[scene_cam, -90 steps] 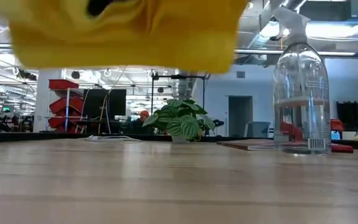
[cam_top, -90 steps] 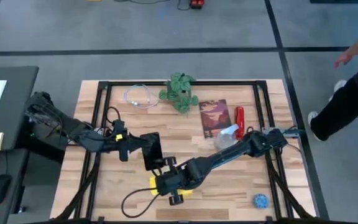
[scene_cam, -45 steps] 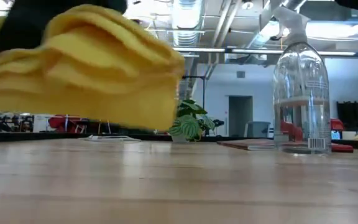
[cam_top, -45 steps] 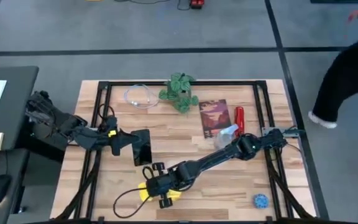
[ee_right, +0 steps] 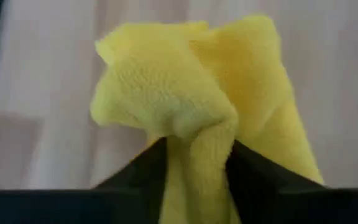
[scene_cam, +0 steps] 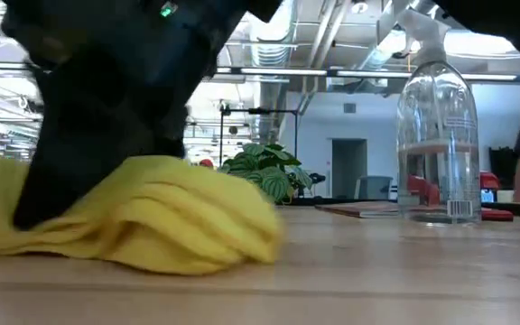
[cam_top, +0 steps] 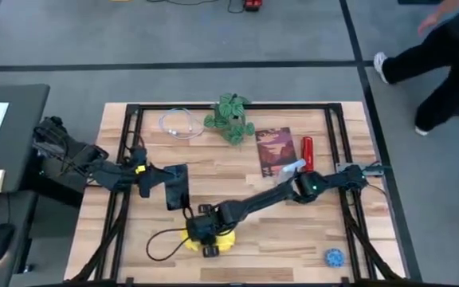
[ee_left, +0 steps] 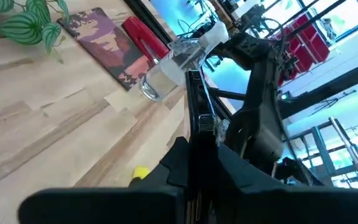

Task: Apply microfiber cloth
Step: Wipe the back of the cellphone with the yellow microfiber cloth

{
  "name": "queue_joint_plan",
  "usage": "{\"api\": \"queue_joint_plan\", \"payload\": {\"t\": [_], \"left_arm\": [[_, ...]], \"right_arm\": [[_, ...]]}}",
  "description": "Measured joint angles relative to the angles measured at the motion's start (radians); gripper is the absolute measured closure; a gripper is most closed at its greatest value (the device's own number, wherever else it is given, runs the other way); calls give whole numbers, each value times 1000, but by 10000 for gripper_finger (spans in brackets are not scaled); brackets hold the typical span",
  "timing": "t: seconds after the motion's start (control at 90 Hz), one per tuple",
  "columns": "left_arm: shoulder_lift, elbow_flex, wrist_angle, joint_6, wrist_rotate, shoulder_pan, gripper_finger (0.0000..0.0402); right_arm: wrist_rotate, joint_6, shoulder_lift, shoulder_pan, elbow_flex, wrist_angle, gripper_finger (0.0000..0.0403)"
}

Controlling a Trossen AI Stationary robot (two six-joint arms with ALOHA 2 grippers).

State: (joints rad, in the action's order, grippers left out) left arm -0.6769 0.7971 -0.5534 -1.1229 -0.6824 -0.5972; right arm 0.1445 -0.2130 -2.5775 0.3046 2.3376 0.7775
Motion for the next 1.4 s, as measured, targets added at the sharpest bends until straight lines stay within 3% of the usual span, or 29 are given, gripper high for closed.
{"api": "queue_joint_plan", "payload": {"t": [0.156, 0.344, 0.511, 0.611, 0.789, 0.911, 1.078, 1.222, 1.4], "left_arm": [[3, 0, -34, 16, 1, 0, 390], [8, -1, -22, 16, 13, 1, 390], [15, -1, 69, 15, 185, 1, 390], [0, -1, 163, 50, 354, 1, 390], [-68, -1, 363, 80, 509, 1, 390], [-126, -1, 446, 85, 531, 9, 390], [-175, -1, 467, 37, 525, 25, 390], [-189, -1, 506, 36, 540, 47, 390], [-183, -1, 528, 42, 535, 76, 390]], "right_arm": [[36, 19, 124, -9, 17, 85, 154], [-43, 91, 270, -13, 12, 178, 144], [-64, 273, 423, -16, 17, 215, 145], [-88, 565, 474, -26, 15, 223, 145], [-265, 1080, 507, -36, 14, 93, 145], [-282, 1325, 495, -45, 15, -22, 145], [-273, 1448, 476, -43, 13, -97, 145], [-201, 1504, 480, -37, -10, -125, 147], [-158, 1605, 476, -25, -24, -131, 169]]}}
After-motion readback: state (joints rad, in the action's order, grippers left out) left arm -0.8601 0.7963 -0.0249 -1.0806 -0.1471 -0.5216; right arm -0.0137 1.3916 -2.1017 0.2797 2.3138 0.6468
